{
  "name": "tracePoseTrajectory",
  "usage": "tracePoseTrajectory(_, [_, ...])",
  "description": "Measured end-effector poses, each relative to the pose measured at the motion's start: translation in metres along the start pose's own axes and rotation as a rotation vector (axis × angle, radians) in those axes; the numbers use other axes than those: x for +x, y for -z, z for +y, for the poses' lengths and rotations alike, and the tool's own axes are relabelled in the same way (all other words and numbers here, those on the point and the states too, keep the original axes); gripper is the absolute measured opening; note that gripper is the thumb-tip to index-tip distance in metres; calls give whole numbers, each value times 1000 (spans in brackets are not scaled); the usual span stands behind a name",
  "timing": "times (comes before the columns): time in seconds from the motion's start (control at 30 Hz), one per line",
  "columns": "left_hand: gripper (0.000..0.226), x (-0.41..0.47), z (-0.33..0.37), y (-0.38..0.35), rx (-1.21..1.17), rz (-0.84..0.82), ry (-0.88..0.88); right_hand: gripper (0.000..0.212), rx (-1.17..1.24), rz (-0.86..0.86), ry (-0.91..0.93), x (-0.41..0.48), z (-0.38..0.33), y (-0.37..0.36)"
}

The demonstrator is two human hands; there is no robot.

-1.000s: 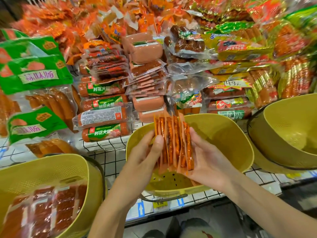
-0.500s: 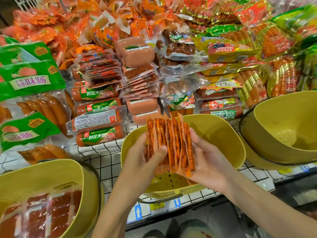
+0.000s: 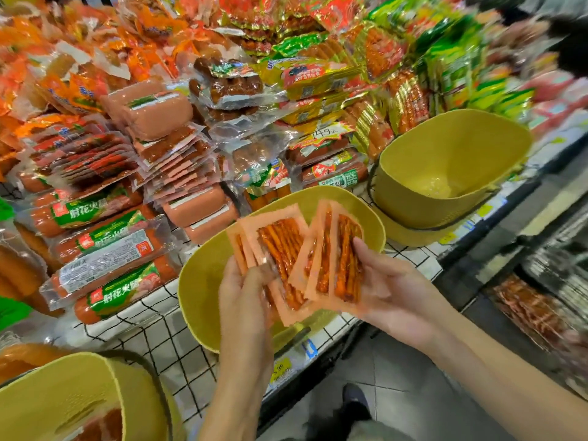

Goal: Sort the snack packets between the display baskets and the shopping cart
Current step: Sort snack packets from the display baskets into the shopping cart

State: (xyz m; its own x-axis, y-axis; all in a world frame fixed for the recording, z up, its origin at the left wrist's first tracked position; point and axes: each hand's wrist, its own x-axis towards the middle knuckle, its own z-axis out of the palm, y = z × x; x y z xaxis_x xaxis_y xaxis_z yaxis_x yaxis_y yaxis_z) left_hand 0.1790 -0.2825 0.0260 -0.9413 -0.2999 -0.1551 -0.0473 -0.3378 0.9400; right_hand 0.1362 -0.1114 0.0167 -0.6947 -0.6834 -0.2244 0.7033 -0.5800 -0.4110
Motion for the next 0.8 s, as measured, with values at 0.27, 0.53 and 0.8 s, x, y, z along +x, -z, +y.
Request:
tracePoseTrajectory(0.27, [63,-13,-45,-90,46,-327,151,46,38,209,298,-112,-34,38])
tracePoseTrajectory(0.53, [45,-29,-128,-247,71,-598,421,27,-100,812,496,-258,-87,148])
tracePoseTrajectory(0.8, [17,-22,-239,-399,310,-789,519,30,-10,1088,569,-371,-155,271])
